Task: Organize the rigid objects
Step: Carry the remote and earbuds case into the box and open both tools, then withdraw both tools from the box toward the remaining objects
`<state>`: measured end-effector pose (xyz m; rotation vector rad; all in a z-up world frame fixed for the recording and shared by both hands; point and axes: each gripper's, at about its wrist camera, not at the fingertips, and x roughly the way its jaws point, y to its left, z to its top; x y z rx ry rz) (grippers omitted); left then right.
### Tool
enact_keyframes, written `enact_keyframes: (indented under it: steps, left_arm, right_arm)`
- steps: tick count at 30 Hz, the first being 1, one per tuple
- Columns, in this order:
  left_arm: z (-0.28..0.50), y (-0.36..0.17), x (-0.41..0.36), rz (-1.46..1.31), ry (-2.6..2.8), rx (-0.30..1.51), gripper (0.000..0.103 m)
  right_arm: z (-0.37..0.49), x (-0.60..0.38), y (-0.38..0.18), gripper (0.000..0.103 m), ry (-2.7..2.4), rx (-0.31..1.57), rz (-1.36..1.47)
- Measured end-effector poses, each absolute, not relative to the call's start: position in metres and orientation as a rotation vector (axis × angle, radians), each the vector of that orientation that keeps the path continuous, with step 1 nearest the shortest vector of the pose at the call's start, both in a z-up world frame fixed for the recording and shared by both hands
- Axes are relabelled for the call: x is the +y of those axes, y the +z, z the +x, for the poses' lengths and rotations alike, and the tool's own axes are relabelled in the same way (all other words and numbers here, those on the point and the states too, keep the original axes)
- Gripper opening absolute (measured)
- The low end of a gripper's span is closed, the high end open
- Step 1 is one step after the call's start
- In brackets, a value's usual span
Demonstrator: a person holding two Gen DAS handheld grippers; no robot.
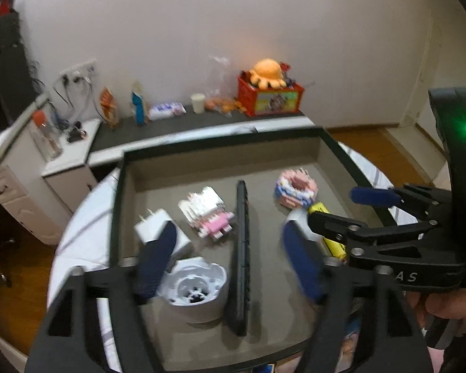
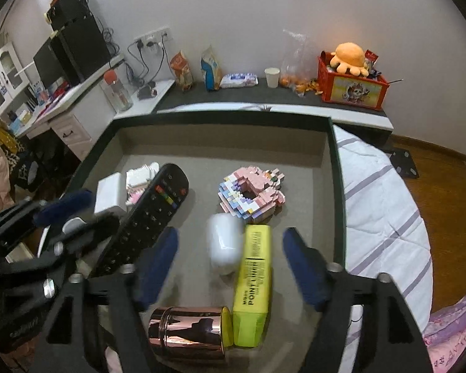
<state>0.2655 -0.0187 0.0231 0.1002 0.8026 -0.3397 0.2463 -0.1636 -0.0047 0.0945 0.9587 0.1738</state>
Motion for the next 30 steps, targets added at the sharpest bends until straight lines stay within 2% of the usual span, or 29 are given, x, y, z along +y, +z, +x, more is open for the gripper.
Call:
enact_keyframes:
  steps: [5, 10, 21, 30]
  left_arm:
    - [0.249, 0.041, -0.011, 0.105, -0.291, 0.757, 0.097]
    - [0.229, 0.058, -0.005, 0.120, -0.229, 0.720, 0.103]
    - [0.174, 0.065, 0.009, 0.122, -0.163, 0.713, 0.103]
    - [0.127, 0.043, 0.028, 0.103, -0.130, 0.765, 0.103]
  right_arm:
    - [0.233, -0.166, 0.008, 0.079, 0.171, 0.921, 0.104]
    - [0.211, -0.168, 0.022, 0.080, 0.163, 0.881, 0.122]
    - [0.145, -0.169, 0.043, 0.080, 0.154, 0.824, 0.131]
    - [0.092, -0.170, 0.024, 0.080, 0.135, 0.865, 0.134]
